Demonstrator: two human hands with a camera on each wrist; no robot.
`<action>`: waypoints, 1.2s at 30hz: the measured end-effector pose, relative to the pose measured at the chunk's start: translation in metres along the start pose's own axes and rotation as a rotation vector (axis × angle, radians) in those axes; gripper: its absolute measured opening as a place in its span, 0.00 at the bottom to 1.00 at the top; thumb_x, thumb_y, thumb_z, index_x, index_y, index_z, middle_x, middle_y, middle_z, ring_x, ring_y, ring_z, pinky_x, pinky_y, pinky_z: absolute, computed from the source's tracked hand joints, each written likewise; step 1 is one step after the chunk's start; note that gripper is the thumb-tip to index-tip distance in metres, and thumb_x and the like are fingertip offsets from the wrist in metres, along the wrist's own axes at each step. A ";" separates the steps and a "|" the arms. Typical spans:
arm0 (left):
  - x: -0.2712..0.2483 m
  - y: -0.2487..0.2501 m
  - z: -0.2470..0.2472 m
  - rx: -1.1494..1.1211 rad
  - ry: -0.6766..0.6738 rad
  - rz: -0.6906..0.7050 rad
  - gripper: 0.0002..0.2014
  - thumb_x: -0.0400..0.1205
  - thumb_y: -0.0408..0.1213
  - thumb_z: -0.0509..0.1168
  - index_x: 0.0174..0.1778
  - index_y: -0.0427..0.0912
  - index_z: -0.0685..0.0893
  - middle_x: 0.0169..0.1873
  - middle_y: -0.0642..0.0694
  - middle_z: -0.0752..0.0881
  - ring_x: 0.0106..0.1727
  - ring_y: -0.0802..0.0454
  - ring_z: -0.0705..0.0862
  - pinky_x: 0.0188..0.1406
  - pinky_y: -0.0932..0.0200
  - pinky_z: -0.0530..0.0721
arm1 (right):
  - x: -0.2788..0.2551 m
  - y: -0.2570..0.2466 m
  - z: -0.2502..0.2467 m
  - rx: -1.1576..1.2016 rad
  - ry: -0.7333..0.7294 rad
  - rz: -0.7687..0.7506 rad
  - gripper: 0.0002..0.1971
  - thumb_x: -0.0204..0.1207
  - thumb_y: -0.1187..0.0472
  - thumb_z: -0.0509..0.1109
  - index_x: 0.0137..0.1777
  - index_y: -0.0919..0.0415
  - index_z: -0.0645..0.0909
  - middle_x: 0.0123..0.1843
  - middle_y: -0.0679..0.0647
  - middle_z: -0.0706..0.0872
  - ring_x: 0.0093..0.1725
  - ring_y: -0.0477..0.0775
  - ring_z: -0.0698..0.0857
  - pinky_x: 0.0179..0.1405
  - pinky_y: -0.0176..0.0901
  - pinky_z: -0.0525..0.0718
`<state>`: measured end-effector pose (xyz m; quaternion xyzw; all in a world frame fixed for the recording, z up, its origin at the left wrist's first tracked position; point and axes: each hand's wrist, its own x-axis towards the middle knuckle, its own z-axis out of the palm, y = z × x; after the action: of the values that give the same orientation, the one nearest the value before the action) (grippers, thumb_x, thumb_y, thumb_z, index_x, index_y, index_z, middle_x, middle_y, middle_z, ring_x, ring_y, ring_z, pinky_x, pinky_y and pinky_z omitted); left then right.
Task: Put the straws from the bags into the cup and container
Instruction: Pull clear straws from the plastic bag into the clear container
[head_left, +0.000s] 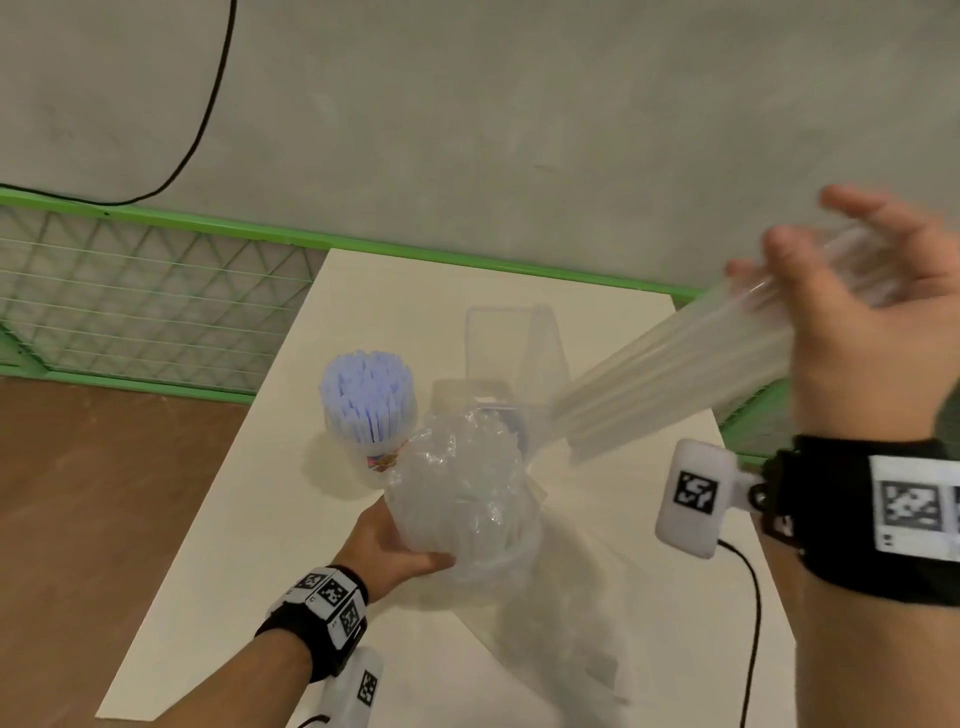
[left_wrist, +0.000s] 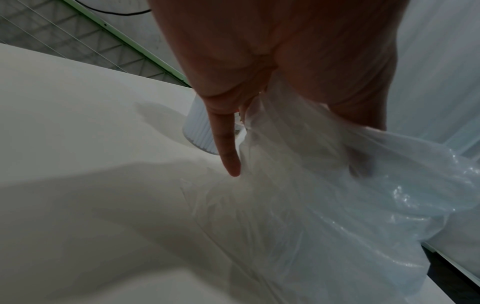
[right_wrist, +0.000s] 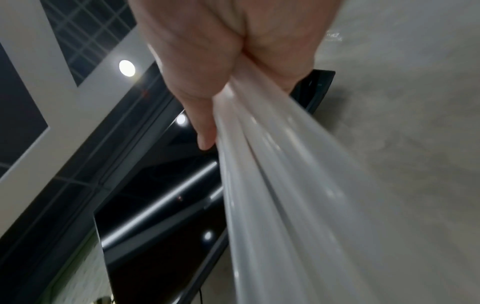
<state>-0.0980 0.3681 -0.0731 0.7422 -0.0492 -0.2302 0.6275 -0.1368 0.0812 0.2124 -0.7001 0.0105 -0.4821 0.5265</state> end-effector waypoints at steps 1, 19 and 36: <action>0.000 0.000 0.000 -0.002 0.000 -0.001 0.38 0.56 0.34 0.88 0.63 0.45 0.84 0.53 0.51 0.92 0.56 0.56 0.89 0.55 0.60 0.87 | 0.007 -0.002 0.000 0.025 0.023 -0.016 0.15 0.74 0.59 0.79 0.58 0.58 0.82 0.44 0.39 0.90 0.42 0.55 0.92 0.45 0.52 0.90; -0.005 0.005 0.000 0.009 0.007 -0.038 0.38 0.58 0.36 0.88 0.65 0.49 0.82 0.56 0.57 0.90 0.60 0.59 0.88 0.65 0.52 0.85 | 0.027 0.190 0.111 -0.489 -0.760 0.264 0.11 0.81 0.50 0.70 0.61 0.49 0.85 0.57 0.44 0.87 0.61 0.39 0.82 0.58 0.36 0.74; -0.005 0.007 0.000 0.019 0.007 -0.015 0.37 0.59 0.31 0.87 0.64 0.46 0.82 0.54 0.56 0.91 0.58 0.59 0.88 0.57 0.61 0.85 | -0.047 0.101 0.053 -0.356 -1.300 0.109 0.24 0.71 0.69 0.71 0.66 0.50 0.78 0.64 0.42 0.84 0.60 0.42 0.84 0.59 0.34 0.82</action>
<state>-0.1009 0.3682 -0.0655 0.7491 -0.0436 -0.2321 0.6189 -0.0754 0.0997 0.1072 -0.9223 -0.1939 0.0736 0.3261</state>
